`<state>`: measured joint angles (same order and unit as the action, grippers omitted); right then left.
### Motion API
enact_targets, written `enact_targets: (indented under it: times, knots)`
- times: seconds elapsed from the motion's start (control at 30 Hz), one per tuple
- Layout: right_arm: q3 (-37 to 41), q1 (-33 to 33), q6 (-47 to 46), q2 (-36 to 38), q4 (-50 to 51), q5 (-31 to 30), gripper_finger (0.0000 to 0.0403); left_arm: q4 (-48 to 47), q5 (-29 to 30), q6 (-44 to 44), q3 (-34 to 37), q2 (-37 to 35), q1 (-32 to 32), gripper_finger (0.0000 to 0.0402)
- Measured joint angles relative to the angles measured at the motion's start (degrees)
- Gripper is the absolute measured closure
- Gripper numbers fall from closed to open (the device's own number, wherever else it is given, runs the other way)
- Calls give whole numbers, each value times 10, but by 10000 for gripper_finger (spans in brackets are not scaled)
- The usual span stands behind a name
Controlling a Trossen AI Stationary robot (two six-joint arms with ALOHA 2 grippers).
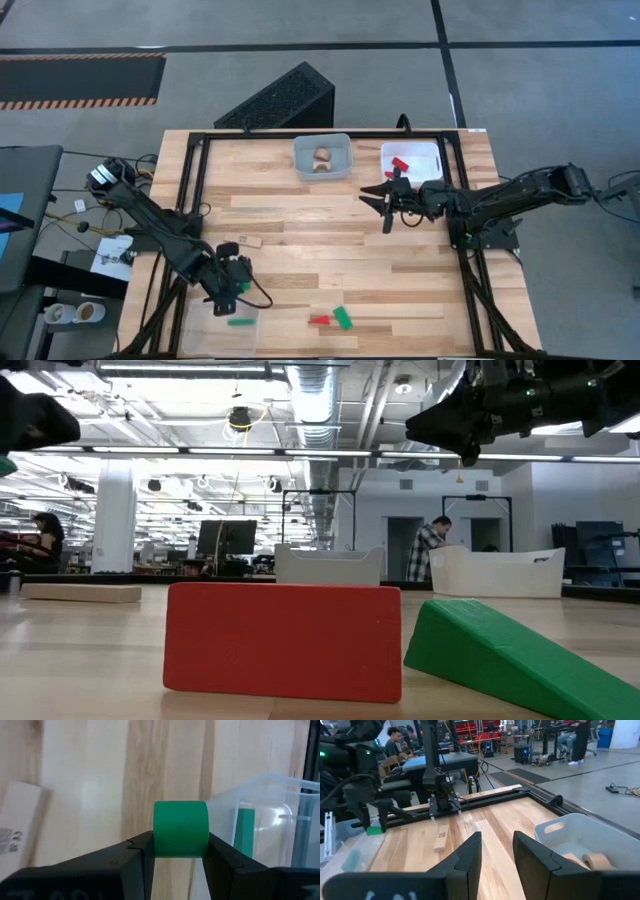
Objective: Sort & place blocks by color
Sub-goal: Put the top green block into the transparent bin
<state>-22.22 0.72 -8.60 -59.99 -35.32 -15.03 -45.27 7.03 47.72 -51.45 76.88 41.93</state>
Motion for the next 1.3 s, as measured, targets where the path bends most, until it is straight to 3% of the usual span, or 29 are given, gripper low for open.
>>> enact_targets:
  times: [0.23, 0.47, 0.73, 0.97, 1.3]
  knots:
    - [0, -13, 0, 0, 1, 0, 269, 5, 3, 12, -52, 1, 24, 306]
    - [0, -11, 0, 0, 11, 1, 269, 38, -46, 110, -50, 8, 71, 306]
    - [0, -9, -21, 0, 30, 1, 269, -21, -209, 134, -45, 100, 104, 306]
    - [0, -2, -34, 0, 29, 1, 269, -119, -132, 74, -45, 124, 97, 297]
    - [0, 0, -30, 0, 31, 1, 269, -138, -110, 29, -45, 120, 53, 296]
